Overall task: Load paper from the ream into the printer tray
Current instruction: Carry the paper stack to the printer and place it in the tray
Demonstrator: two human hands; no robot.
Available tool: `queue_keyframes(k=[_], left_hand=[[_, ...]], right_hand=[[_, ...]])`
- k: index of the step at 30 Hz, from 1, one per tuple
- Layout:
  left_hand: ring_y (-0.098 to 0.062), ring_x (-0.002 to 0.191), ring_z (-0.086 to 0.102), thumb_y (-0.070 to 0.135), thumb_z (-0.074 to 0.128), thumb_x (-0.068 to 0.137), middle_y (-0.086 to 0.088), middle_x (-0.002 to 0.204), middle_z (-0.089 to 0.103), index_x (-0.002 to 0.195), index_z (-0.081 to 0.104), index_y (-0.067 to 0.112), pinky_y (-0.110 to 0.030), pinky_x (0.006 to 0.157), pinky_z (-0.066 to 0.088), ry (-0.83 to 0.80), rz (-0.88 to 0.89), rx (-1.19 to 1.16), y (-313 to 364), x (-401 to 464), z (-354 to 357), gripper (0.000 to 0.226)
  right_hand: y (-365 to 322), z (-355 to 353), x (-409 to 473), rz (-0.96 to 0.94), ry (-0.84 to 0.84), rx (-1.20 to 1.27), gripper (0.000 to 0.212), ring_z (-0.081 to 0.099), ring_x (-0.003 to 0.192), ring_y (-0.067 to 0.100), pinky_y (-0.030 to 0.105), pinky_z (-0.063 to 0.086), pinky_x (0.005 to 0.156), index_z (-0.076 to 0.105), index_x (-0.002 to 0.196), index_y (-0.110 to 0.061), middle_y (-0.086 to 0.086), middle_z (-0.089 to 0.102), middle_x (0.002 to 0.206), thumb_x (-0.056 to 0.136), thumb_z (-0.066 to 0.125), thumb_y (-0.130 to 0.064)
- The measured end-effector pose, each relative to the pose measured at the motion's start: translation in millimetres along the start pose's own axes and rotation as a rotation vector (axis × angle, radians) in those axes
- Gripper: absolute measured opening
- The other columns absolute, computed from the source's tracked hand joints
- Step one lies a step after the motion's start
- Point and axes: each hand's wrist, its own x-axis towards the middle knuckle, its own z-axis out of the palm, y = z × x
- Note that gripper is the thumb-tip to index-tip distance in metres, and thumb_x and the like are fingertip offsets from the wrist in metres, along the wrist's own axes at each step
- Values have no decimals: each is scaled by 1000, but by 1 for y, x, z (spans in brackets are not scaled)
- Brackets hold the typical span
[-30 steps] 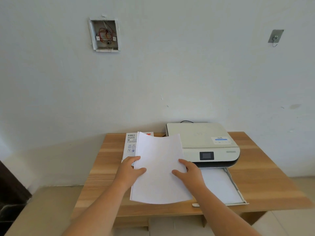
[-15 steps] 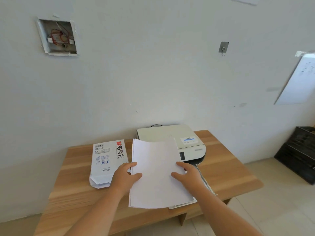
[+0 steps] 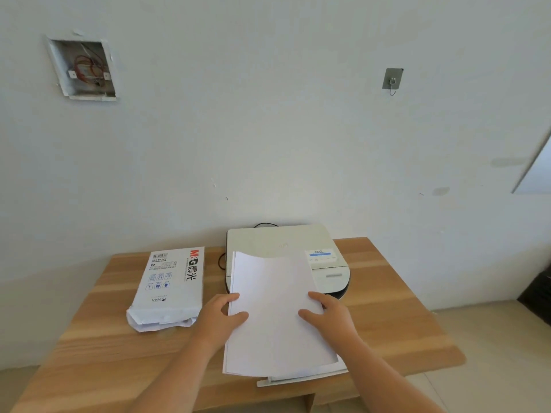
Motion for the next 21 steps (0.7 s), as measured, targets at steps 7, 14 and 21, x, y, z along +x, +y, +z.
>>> queue_keyframes(k=[7,14,21], left_hand=[[-15,105,55,21,74,79,8,122,50,125,57,27,-19,73,47,41,-73,-26,17,-9,54,50],[-16,101,60,19,75,77,-1,119,58,126,57,26,-25,77,52,38,-162,-15,14,-11,77,53],[-15,104,59,18,78,74,3,119,59,125,57,26,-35,86,55,-28,-212,-20,-9,-8,88,55]], right_hand=[[32,-44,27,-15,-86,12,58,56,111,12,26,47,91,57,131,-26,-6,58,127,77,76,-34],[54,-54,34,22,-134,39,53,57,103,11,21,44,83,57,131,-25,-10,56,111,81,74,-29],[80,-47,36,93,-115,20,36,56,98,11,19,42,73,62,126,-22,-3,61,119,91,61,-19]])
